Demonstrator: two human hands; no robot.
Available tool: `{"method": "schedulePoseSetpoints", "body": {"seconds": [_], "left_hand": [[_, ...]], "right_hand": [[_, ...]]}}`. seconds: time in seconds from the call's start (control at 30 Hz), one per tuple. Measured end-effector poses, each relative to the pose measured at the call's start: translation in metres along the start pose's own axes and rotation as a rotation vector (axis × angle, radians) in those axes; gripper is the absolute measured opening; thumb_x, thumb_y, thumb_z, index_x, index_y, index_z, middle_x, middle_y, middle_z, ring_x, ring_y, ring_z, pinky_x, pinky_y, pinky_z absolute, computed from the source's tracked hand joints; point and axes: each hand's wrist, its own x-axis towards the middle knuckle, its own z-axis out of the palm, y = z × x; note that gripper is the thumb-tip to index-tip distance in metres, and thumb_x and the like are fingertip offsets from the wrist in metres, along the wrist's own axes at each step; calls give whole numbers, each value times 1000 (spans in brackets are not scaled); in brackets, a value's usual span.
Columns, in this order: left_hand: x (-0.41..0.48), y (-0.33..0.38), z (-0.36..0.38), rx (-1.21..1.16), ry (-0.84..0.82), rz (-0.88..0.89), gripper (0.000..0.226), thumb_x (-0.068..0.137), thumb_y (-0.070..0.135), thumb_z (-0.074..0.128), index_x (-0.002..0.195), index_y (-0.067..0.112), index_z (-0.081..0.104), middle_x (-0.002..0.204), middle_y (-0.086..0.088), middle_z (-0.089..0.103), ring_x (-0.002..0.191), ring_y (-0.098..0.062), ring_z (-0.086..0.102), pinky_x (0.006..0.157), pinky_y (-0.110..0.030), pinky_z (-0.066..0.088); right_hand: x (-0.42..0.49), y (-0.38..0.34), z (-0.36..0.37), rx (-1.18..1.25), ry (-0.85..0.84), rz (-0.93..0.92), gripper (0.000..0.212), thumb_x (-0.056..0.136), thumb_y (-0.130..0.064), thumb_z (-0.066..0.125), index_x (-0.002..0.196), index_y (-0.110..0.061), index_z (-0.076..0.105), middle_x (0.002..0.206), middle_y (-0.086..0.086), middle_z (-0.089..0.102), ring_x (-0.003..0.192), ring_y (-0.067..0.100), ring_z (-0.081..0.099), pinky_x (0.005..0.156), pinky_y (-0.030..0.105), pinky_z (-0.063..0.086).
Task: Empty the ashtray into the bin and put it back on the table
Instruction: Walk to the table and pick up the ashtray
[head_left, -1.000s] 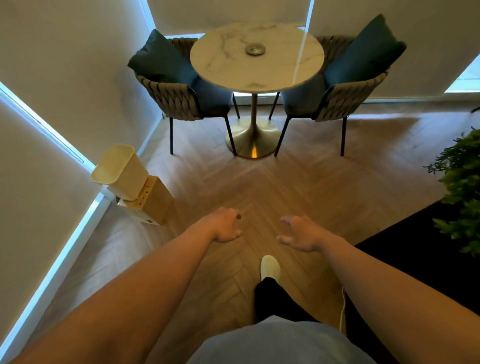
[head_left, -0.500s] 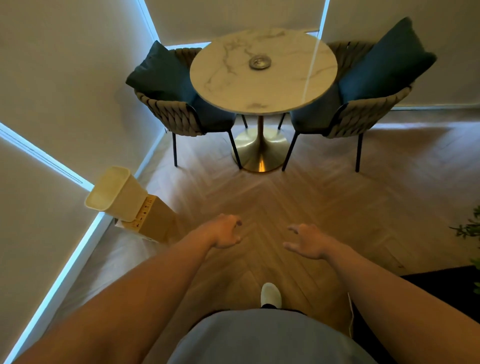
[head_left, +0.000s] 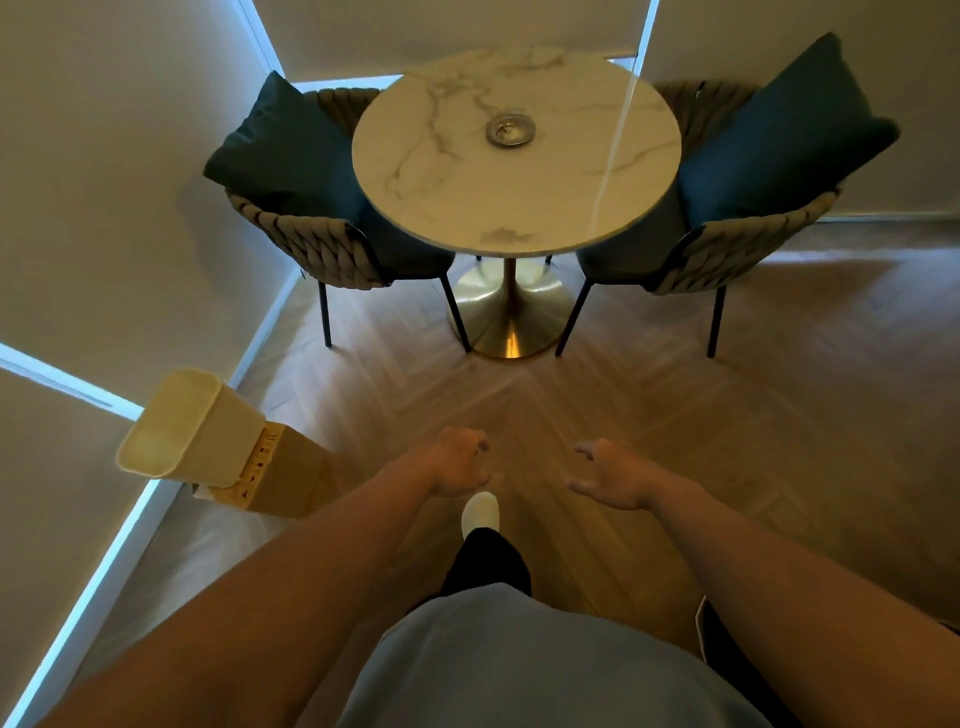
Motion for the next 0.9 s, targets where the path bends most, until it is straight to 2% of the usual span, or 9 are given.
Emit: {"method": "schedulePoseSetpoints", "body": {"seconds": [0.13, 0.27, 0.43, 0.53, 0.77, 0.9], "left_hand": [[45, -19, -34, -9, -11, -5, 57, 96, 29, 63, 147, 13, 44, 145, -10, 51, 130, -25, 52, 108, -37, 45], [87, -40, -74, -17, -3, 2, 58, 96, 30, 62, 148, 13, 42, 147, -11, 50, 133, -25, 50, 111, -38, 43], [128, -57, -126, -1, 25, 35, 56, 96, 29, 63, 146, 12, 44, 146, -12, 51, 133, -25, 51, 110, -38, 43], [148, -59, -148, -8, 38, 59, 54, 97, 28, 63, 145, 11, 45, 144, -12, 52, 131, -25, 52, 107, -35, 43], [192, -54, -194, -53, 37, 76, 55, 95, 28, 64, 144, 11, 47, 144, -12, 52, 129, -25, 53, 108, -39, 45], [224, -48, -226, -49, 33, 66, 54, 95, 29, 64, 143, 11, 47, 144, -12, 52, 129, -26, 53, 108, -40, 45]], "right_hand": [[45, -11, -34, 7, 14, 6, 71, 88, -47, 62, 146, -14, 35, 148, 12, 45, 134, 28, 43, 108, 42, 41], [91, -26, -67, 4, 33, 31, 71, 88, -49, 61, 146, -20, 33, 147, 10, 46, 134, 27, 44, 107, 43, 42], [136, -48, -103, 4, 50, 20, 68, 91, -46, 59, 147, -17, 33, 149, 10, 43, 137, 28, 40, 110, 46, 40], [157, -55, -124, -1, 61, 15, 68, 91, -47, 58, 146, -16, 34, 148, 10, 45, 134, 28, 43, 107, 43, 42], [204, -54, -178, 24, 44, -12, 68, 89, -48, 60, 145, -17, 36, 147, 10, 45, 134, 28, 43, 107, 43, 41], [235, -48, -209, 31, 40, -42, 70, 89, -46, 61, 146, -14, 35, 150, 10, 43, 136, 26, 42, 109, 39, 39]]}}
